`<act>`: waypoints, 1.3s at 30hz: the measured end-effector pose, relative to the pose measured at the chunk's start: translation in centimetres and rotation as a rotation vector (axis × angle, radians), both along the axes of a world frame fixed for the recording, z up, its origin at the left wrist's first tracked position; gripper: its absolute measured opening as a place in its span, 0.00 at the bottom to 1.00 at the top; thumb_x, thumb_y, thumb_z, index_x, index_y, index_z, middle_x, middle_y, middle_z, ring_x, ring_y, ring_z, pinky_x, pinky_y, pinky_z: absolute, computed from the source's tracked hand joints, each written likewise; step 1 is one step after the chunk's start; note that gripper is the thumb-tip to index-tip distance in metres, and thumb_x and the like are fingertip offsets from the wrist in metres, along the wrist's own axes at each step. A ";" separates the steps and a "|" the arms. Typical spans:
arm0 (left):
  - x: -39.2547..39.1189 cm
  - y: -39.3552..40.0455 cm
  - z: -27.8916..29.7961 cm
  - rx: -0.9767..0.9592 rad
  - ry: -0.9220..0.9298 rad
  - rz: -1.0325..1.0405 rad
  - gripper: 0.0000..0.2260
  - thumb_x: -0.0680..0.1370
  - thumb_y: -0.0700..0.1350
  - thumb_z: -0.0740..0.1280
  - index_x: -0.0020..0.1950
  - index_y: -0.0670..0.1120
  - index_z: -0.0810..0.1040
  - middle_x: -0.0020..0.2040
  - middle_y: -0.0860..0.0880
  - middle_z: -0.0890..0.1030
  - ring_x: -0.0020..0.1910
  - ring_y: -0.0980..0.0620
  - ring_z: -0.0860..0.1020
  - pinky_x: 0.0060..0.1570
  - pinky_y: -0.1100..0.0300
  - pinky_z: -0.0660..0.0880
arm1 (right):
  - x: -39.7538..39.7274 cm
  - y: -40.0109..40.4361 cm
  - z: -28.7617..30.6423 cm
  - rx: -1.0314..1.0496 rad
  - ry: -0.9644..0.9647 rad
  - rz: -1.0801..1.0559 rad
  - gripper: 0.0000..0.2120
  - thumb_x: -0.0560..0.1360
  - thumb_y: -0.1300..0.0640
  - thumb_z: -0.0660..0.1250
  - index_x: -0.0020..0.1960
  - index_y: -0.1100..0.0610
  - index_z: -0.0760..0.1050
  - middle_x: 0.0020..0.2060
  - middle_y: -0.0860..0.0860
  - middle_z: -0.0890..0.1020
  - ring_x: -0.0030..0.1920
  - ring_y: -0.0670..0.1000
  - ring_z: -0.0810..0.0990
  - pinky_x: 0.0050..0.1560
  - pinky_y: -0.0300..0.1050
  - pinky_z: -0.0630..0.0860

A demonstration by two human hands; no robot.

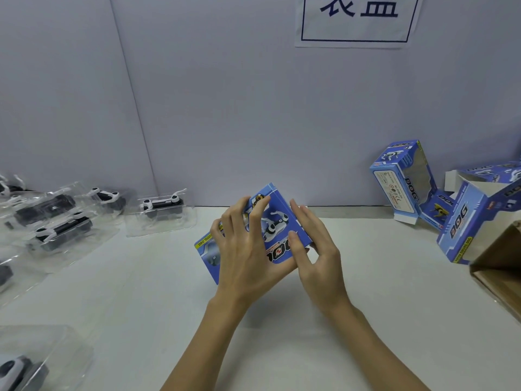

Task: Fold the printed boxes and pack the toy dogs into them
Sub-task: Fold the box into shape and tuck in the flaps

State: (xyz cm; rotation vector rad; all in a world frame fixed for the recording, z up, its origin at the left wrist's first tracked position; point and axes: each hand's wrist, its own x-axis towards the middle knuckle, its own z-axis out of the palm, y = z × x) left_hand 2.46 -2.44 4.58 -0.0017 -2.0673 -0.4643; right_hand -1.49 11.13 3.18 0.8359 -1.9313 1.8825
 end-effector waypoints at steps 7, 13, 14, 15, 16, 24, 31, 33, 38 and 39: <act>-0.1 0.4 -0.1 -0.038 0.007 -0.036 0.40 0.69 0.69 0.70 0.75 0.52 0.63 0.72 0.43 0.72 0.69 0.42 0.71 0.67 0.38 0.67 | -0.6 0.5 0.2 -0.010 -0.050 0.057 0.22 0.81 0.53 0.66 0.72 0.39 0.71 0.73 0.47 0.71 0.71 0.52 0.76 0.56 0.52 0.85; -0.2 0.4 -0.5 -0.032 0.019 -0.010 0.40 0.69 0.70 0.69 0.75 0.52 0.64 0.72 0.43 0.72 0.70 0.42 0.71 0.67 0.35 0.67 | -0.7 0.4 0.3 -0.054 -0.085 0.098 0.23 0.79 0.53 0.67 0.74 0.49 0.74 0.71 0.45 0.72 0.71 0.51 0.76 0.50 0.43 0.84; -0.2 0.5 -0.5 -0.035 0.021 0.003 0.39 0.69 0.70 0.69 0.74 0.52 0.64 0.72 0.43 0.72 0.70 0.42 0.71 0.67 0.35 0.67 | -0.7 0.4 0.4 -0.057 -0.089 0.098 0.23 0.78 0.53 0.67 0.74 0.51 0.74 0.71 0.45 0.73 0.71 0.52 0.76 0.50 0.43 0.85; -0.3 0.5 -0.6 -0.035 0.021 0.010 0.39 0.69 0.70 0.69 0.74 0.52 0.65 0.72 0.43 0.72 0.70 0.42 0.71 0.67 0.35 0.67 | -0.8 0.4 0.4 -0.056 -0.091 0.097 0.24 0.78 0.53 0.67 0.74 0.51 0.75 0.71 0.45 0.73 0.71 0.52 0.76 0.50 0.44 0.85; -0.3 0.5 -0.5 -0.033 0.020 0.006 0.39 0.69 0.69 0.69 0.74 0.52 0.65 0.72 0.43 0.72 0.70 0.42 0.71 0.67 0.36 0.67 | -0.9 0.4 0.4 -0.050 -0.087 0.095 0.24 0.78 0.53 0.67 0.74 0.52 0.74 0.71 0.45 0.73 0.71 0.52 0.76 0.50 0.44 0.85; -0.3 -2.1 -0.4 -0.077 -0.313 -0.147 0.43 0.70 0.78 0.63 0.81 0.62 0.62 0.85 0.53 0.51 0.84 0.49 0.48 0.78 0.31 0.47 | -2.1 1.5 0.1 0.049 -0.053 0.012 0.24 0.83 0.52 0.65 0.78 0.40 0.68 0.71 0.49 0.71 0.71 0.47 0.74 0.55 0.46 0.84; -0.7 -2.9 -0.9 0.350 -0.444 -0.257 0.28 0.67 0.71 0.72 0.60 0.56 0.81 0.59 0.59 0.81 0.56 0.60 0.80 0.48 0.73 0.74 | -4.2 3.8 0.1 0.124 -0.311 -0.221 0.19 0.86 0.42 0.55 0.68 0.45 0.79 0.54 0.56 0.83 0.52 0.52 0.84 0.50 0.49 0.83; -0.9 -3.1 -0.7 0.594 -0.293 -0.225 0.23 0.68 0.67 0.75 0.54 0.53 0.82 0.51 0.57 0.84 0.48 0.63 0.82 0.40 0.72 0.76 | -4.0 4.2 0.5 0.184 -0.260 -0.138 0.24 0.80 0.36 0.58 0.69 0.45 0.77 0.58 0.55 0.79 0.52 0.48 0.83 0.48 0.43 0.82; -0.8 -5.2 -0.1 1.151 -0.172 -0.128 0.27 0.65 0.65 0.81 0.56 0.50 0.81 0.48 0.51 0.87 0.40 0.58 0.86 0.35 0.65 0.78 | -3.3 3.3 0.2 0.372 0.089 -0.012 0.41 0.73 0.43 0.76 0.81 0.46 0.62 0.73 0.43 0.69 0.60 0.42 0.78 0.50 0.36 0.79; -0.9 -5.5 0.0 1.208 -0.167 -0.132 0.28 0.66 0.64 0.81 0.57 0.49 0.81 0.47 0.50 0.87 0.39 0.56 0.86 0.34 0.65 0.78 | -3.2 3.0 0.1 0.387 0.143 -0.009 0.42 0.73 0.46 0.77 0.82 0.48 0.62 0.76 0.43 0.69 0.61 0.40 0.77 0.50 0.33 0.78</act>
